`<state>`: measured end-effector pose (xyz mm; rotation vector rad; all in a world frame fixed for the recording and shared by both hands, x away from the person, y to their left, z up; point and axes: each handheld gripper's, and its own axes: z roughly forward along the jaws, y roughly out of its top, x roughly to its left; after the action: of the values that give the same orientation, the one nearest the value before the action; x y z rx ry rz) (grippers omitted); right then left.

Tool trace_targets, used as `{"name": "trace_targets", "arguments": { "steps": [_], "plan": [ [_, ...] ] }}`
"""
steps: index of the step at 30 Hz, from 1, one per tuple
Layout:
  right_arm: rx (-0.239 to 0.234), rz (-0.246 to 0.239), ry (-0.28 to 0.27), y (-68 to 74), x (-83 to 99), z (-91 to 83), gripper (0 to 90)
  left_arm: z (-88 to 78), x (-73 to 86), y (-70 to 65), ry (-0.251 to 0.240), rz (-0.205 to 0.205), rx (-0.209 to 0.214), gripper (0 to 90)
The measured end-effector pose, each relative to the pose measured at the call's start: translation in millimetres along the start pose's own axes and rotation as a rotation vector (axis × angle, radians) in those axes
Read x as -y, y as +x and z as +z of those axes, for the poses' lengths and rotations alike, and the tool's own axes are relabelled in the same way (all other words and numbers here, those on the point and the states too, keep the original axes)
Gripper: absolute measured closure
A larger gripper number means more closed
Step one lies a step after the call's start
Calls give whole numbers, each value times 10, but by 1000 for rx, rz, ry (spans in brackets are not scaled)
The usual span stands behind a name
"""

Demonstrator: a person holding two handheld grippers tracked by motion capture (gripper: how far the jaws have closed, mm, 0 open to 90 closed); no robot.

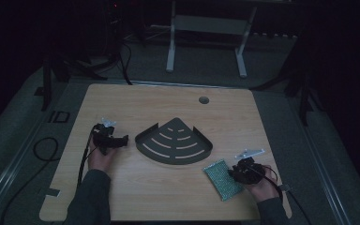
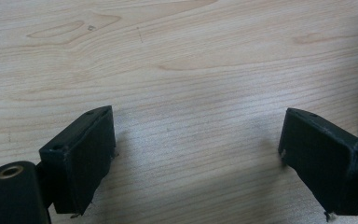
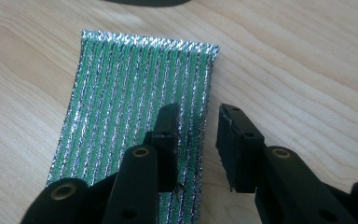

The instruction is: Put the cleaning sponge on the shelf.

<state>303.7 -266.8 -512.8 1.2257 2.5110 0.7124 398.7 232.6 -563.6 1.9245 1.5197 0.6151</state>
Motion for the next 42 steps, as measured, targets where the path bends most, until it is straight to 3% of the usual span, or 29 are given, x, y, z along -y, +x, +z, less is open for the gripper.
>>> {"name": "trace_targets", "arguments": {
  "steps": [8,14,17,18,20,26,42],
  "plan": [
    [-76,68,74,-99,-17,89,705,0,0,0,0,0,0,114],
    [-137,121,98,-158,-32,117,776,-1,1,-2,0,0,-1,114],
    [-130,115,110,-144,-50,116,790,-1,1,-2,1,0,-1,114],
    [-88,99,114,-109,-71,110,881,-1,1,-2,1,0,-1,114],
    [-92,102,120,-114,-78,99,891,-1,1,-2,1,0,-1,114],
    [-85,73,124,-96,-104,57,895,-1,1,-2,1,-1,-1,114],
    [-65,53,91,-172,-287,-232,895,-1,1,-2,0,-1,-1,114]
  ]
}}
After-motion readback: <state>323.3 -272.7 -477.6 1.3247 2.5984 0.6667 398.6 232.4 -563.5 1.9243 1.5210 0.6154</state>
